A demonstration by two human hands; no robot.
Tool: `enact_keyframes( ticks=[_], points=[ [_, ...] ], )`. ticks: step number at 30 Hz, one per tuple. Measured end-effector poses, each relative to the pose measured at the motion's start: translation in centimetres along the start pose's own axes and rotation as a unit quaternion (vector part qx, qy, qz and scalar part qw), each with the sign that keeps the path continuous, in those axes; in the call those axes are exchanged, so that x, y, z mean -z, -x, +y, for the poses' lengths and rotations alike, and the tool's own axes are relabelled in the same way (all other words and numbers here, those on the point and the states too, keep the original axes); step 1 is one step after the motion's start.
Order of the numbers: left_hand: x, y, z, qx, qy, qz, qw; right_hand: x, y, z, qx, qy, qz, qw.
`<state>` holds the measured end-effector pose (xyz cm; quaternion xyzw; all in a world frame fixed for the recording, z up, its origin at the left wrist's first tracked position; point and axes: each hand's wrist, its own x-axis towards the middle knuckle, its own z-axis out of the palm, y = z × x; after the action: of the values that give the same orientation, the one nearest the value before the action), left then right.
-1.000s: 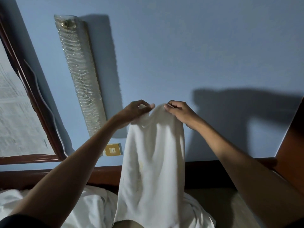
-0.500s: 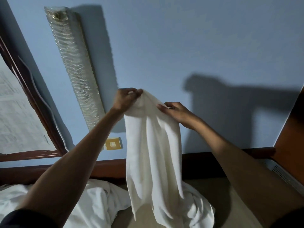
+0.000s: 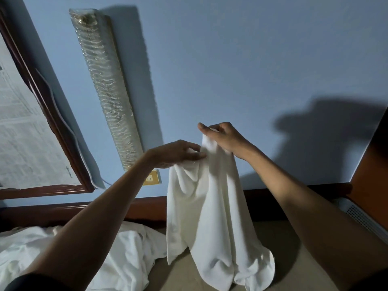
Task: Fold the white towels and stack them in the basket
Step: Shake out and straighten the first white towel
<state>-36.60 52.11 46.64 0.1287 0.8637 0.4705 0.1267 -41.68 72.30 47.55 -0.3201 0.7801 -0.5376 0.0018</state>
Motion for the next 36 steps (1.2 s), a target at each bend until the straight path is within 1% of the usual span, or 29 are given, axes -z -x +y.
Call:
enact_keyframes(
  ticks=[1, 3, 6, 8, 9, 12, 13, 15, 16, 17, 18, 19, 20, 21, 22, 23, 24, 25, 26, 27, 28, 30, 33, 35, 36],
  points=[
    [0.0, -0.1, 0.1, -0.004, 0.013, 0.007, 1.0, 0.3, 0.4, 0.0, -0.006, -0.005, 0.001, 1.0],
    [0.4, -0.1, -0.1, -0.021, 0.04, 0.046, 0.998, 0.9, 1.1, 0.3, -0.026, -0.017, 0.005, 1.0],
    [0.7, 0.0, -0.1, -0.069, 0.118, 0.14, 0.981, 1.6, 2.5, 1.4, -0.049, -0.048, -0.019, 0.997],
    [0.1, 0.0, 0.9, -0.087, 0.194, 0.22, 0.952, 1.8, 3.4, 2.2, -0.077, -0.073, -0.065, 0.992],
    [-0.1, -0.2, 1.4, -0.088, 0.242, 0.247, 0.934, 1.8, 3.9, 2.4, -0.094, -0.068, -0.093, 0.989],
    [0.0, -0.7, 2.3, -0.101, 0.37, 0.277, 0.881, 1.1, 4.9, 3.7, -0.123, 0.009, -0.138, 0.983],
    [0.2, -0.5, 2.6, -0.11, 0.407, 0.275, 0.864, 0.7, 5.1, 4.1, -0.134, 0.015, -0.138, 0.981],
    [0.8, -0.2, 3.0, -0.105, 0.448, 0.298, 0.836, 0.2, 5.4, 4.5, -0.143, -0.034, -0.131, 0.98],
    [0.9, 0.0, 2.9, -0.091, 0.436, 0.335, 0.83, 0.1, 5.5, 4.6, -0.137, -0.068, -0.118, 0.981],
    [1.0, 0.1, 2.6, -0.068, 0.384, 0.386, 0.836, 0.0, 5.4, 4.5, -0.127, -0.093, -0.093, 0.983],
    [1.1, 0.3, 2.1, -0.037, 0.292, 0.433, 0.852, 0.0, 5.4, 4.1, -0.111, -0.093, -0.058, 0.988],
    [1.0, 0.5, 1.5, -0.01, 0.2, 0.457, 0.867, 0.1, 5.3, 3.6, -0.09, -0.073, -0.021, 0.993],
    [0.8, 0.8, 0.8, 0.008, 0.125, 0.456, 0.881, 0.2, 5.2, 3.3, -0.066, -0.044, 0.003, 0.997],
    [0.4, 1.1, 0.3, 0.018, 0.083, 0.42, 0.904, 0.2, 5.1, 3.0, -0.047, -0.029, 0.009, 0.998],
    [-0.1, 1.4, -0.1, 0.014, 0.07, 0.349, 0.934, 0.2, 5.0, 2.6, -0.031, -0.026, 0.005, 0.999],
    [-0.6, 1.8, -0.2, 0.003, 0.062, 0.249, 0.967, 0.1, 4.9, 2.0, -0.021, -0.032, -0.002, 0.999],
    [-1.3, 2.2, 0.0, -0.003, 0.045, 0.14, 0.989, 0.0, 4.8, 1.3, -0.017, -0.036, -0.016, 0.999],
    [-2.0, 2.5, 0.4, 0.0, 0.018, 0.048, 0.999, 0.0, 4.7, 0.6, -0.017, -0.034, -0.026, 0.999],
    [-2.5, 2.7, 0.7, 0.01, -0.009, -0.015, 1.0, 0.1, 4.7, 0.0, -0.017, -0.032, -0.037, 0.999],
    [-2.7, 2.7, 1.0, 0.022, -0.022, -0.042, 0.999, 0.2, 4.6, -0.3, -0.016, -0.03, -0.045, 0.998],
    [-2.6, 2.7, 1.0, 0.022, -0.018, -0.046, 0.999, 0.5, 4.8, -0.4, -0.017, -0.03, -0.049, 0.998],
    [-2.1, 2.7, 1.0, 0.009, 0.008, -0.028, 1.0, 0.9, 5.2, -0.3, -0.038, -0.026, -0.053, 0.998],
    [-1.7, 3.4, 1.8, -0.041, 0.083, 0.055, 0.994, 0.8, 6.2, 0.3, -0.073, -0.022, -0.049, 0.996],
    [-1.9, 3.2, 2.1, -0.071, 0.146, 0.112, 0.98, 0.5, 6.7, 0.5, -0.092, -0.045, -0.044, 0.994],
    [-1.9, 2.9, 2.1, -0.085, 0.193, 0.139, 0.968, 0.3, 7.0, 0.6, -0.098, -0.063, -0.05, 0.992]
  ],
)
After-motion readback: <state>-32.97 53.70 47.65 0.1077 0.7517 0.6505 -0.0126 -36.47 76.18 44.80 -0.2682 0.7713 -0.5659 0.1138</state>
